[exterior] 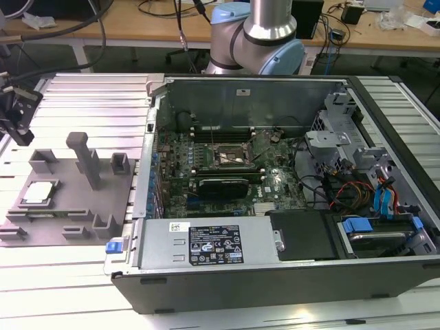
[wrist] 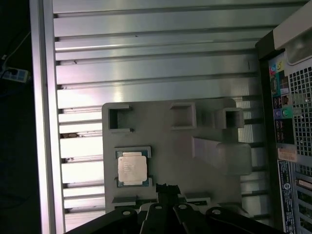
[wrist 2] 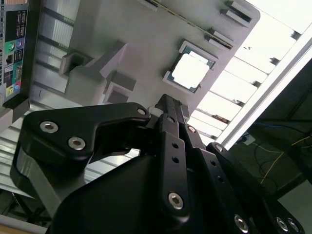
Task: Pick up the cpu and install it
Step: 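Pick up the cpu and move it towards the insertion slot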
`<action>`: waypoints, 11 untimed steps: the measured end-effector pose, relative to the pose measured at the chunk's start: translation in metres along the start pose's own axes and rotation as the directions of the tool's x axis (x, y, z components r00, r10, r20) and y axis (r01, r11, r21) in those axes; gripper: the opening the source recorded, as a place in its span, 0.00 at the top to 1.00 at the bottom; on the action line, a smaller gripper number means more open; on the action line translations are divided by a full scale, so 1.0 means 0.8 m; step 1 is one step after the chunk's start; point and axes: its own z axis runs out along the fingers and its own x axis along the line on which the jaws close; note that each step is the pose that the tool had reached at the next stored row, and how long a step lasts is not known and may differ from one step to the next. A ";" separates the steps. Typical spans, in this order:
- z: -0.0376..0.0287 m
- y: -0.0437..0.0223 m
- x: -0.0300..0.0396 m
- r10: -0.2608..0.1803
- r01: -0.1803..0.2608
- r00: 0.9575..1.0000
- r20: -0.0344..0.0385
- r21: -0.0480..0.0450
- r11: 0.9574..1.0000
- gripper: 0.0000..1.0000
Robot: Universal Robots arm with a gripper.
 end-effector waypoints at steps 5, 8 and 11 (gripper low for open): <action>0.0003 0.0000 0.0000 0.000 0.000 1.000 0.000 0.000 1.000 0.89; 0.0004 0.0000 0.0000 0.000 0.000 1.000 0.000 0.000 1.000 0.89; 0.0008 -0.0001 0.0004 0.000 0.000 1.000 0.000 0.000 1.000 0.89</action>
